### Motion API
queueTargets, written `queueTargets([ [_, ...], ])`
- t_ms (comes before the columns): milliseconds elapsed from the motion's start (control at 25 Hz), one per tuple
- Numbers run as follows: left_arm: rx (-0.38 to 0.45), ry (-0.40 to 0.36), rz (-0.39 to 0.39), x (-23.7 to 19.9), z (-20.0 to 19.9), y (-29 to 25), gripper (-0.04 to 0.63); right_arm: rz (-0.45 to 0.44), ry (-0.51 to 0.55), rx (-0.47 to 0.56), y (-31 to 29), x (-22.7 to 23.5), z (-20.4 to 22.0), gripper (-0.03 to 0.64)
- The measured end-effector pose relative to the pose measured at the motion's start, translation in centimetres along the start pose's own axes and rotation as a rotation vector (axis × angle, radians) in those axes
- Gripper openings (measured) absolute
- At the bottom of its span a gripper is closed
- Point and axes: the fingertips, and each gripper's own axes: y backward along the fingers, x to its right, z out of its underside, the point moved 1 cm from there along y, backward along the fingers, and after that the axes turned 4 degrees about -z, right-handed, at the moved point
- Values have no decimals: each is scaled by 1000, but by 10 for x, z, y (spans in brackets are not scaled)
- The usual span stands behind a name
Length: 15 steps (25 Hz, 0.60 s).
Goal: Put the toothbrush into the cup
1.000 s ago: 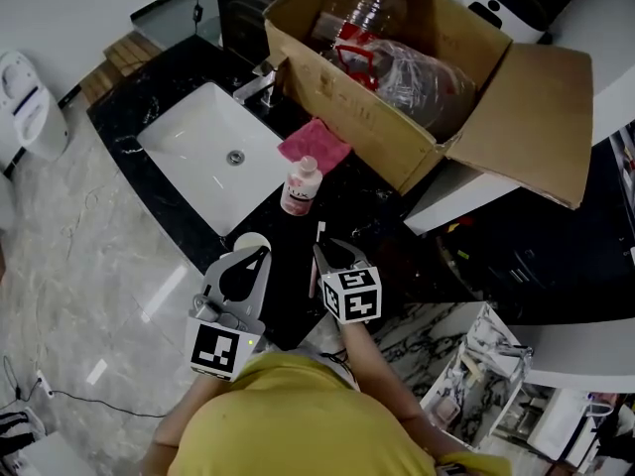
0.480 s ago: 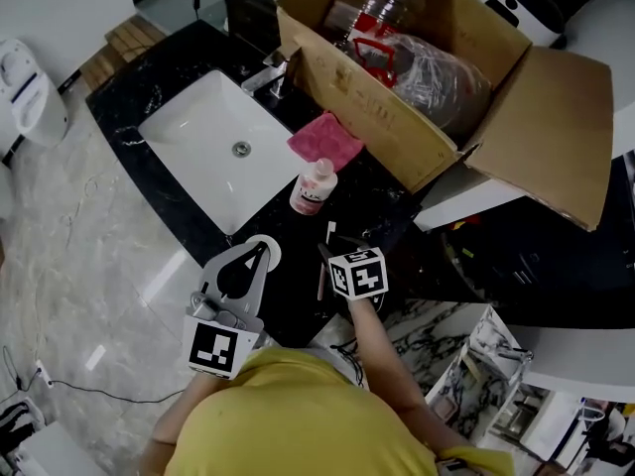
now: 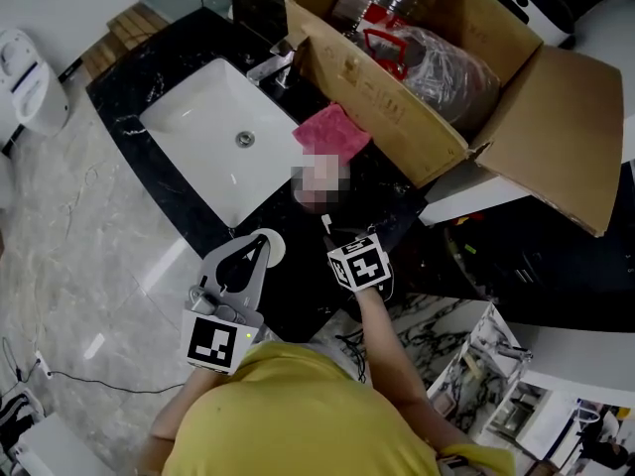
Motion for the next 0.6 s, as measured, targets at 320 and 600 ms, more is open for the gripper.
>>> queueTargets([
  [320, -2, -9, -6, -1, 0, 1, 2, -21, 147, -130, -3, -4, -2, 31],
  [600, 2, -11, -6, 0, -2, 3, 2, -15, 168, -86, 5, -11, -13, 31],
])
